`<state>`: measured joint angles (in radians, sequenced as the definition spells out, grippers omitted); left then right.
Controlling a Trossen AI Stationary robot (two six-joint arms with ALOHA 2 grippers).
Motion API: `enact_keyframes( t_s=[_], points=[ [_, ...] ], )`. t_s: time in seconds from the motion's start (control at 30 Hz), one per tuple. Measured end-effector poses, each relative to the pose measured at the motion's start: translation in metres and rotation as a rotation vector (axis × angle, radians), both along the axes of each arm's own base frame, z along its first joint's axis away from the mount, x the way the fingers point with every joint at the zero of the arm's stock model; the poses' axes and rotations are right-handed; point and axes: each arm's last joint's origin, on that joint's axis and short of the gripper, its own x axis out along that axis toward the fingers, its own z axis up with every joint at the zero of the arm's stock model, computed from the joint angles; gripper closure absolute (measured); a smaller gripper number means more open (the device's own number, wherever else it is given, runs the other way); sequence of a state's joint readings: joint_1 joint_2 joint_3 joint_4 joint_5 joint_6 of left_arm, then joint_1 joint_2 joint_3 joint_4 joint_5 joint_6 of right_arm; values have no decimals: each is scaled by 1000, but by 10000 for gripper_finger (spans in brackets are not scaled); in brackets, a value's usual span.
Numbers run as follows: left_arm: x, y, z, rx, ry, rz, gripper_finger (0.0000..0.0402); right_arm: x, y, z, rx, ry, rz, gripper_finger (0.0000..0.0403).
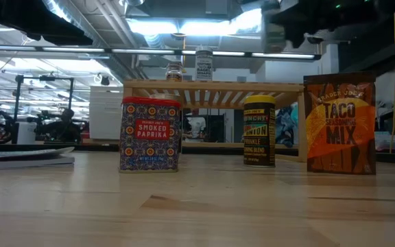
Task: Shelf spices
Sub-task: Remove the green seasoning bottle from the shelf
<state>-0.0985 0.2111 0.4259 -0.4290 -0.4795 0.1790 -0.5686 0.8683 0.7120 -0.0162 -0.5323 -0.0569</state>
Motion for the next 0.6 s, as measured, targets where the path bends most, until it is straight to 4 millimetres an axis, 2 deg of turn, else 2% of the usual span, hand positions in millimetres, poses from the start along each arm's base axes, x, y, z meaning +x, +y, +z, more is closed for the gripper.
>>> enact_keyframes(
  t_s=[0.17, 0.33, 0.47, 0.6],
  points=[
    [0, 0, 0, 0, 0, 0, 2, -27, 17, 4, 51, 44, -2, 196],
    [0, 0, 0, 0, 0, 0, 2, -48, 30, -3, 121, 93, -11, 196],
    [0, 0, 0, 0, 0, 0, 2, -55, 35, -18, 186, 110, -21, 196],
    [0, 0, 0, 0, 0, 0, 2, -59, 38, -42, 269, 140, -28, 196]
  ],
)
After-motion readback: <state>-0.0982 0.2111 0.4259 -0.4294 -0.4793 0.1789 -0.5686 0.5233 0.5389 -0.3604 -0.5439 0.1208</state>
